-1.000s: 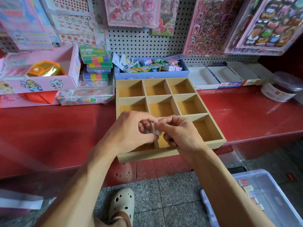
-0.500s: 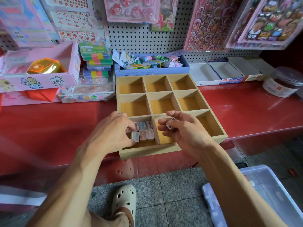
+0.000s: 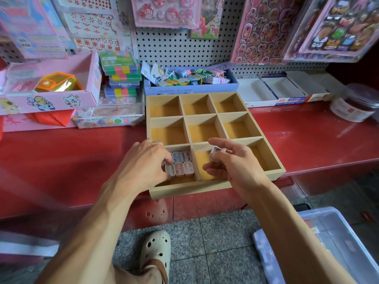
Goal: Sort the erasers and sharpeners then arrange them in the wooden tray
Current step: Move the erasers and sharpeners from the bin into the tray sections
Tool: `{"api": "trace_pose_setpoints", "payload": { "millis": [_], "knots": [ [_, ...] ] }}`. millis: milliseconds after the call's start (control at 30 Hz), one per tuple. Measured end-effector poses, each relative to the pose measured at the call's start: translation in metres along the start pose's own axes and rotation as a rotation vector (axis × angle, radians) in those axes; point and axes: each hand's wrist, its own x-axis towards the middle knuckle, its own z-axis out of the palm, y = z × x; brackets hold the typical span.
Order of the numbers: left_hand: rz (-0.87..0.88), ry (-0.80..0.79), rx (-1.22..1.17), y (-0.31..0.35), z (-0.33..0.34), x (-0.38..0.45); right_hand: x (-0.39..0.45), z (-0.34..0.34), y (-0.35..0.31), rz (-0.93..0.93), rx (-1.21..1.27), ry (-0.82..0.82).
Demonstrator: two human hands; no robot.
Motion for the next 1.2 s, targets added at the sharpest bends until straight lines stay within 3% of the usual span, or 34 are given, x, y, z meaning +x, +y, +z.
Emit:
{"api": "trace_pose_setpoints", "payload": {
  "millis": [233, 433, 633, 800, 967, 1200],
  "knots": [
    [0.059, 0.027, -0.059, -0.002, 0.001, -0.001, -0.004, -0.001, -0.001, -0.05, -0.082, 0.015],
    [0.085, 0.154, -0.552, 0.014, -0.008, -0.004, 0.0, 0.007, 0.001, -0.056, -0.034, -0.099],
    [0.119, 0.198, -0.773, 0.016, -0.007, 0.0, 0.004, 0.016, -0.002, -0.01, 0.122, -0.151],
    [0.113, 0.195, -0.73, 0.017, -0.007, 0.0, 0.003, 0.015, -0.004, 0.017, 0.077, -0.161],
    [0.161, 0.253, -0.555, 0.021, -0.005, -0.003, 0.001, 0.02, -0.001, -0.094, -0.207, -0.123],
    [0.194, 0.246, -0.63, 0.02, -0.006, -0.006, -0.001, 0.02, 0.0, -0.011, -0.049, -0.194]
  ]
}}
